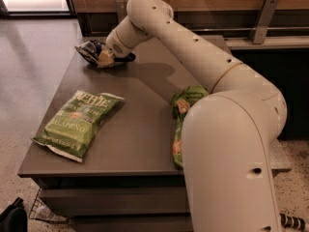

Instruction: Pick blue chip bag

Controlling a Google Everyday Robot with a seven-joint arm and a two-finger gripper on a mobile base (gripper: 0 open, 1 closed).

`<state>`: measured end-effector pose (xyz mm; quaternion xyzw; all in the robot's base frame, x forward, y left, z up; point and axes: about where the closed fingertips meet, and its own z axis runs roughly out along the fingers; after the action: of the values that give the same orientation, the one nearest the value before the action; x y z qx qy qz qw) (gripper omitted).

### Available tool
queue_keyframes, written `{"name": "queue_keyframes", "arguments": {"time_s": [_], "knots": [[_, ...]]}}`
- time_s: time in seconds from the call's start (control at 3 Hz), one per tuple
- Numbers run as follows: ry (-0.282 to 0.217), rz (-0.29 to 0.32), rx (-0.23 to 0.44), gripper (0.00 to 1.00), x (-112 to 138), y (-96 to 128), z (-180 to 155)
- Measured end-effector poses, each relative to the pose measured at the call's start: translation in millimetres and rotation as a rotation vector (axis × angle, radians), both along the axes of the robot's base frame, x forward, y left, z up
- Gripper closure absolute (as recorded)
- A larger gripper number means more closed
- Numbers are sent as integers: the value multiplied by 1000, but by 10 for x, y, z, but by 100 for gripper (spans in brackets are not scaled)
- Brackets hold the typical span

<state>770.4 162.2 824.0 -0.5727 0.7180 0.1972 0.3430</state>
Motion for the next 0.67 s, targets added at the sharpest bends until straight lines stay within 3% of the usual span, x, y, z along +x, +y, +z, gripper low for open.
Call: {"name": "queue_keyframes", "arguments": {"time_s": [0.67], "knots": [[3,4,-15,100,-9,44,33]]}}
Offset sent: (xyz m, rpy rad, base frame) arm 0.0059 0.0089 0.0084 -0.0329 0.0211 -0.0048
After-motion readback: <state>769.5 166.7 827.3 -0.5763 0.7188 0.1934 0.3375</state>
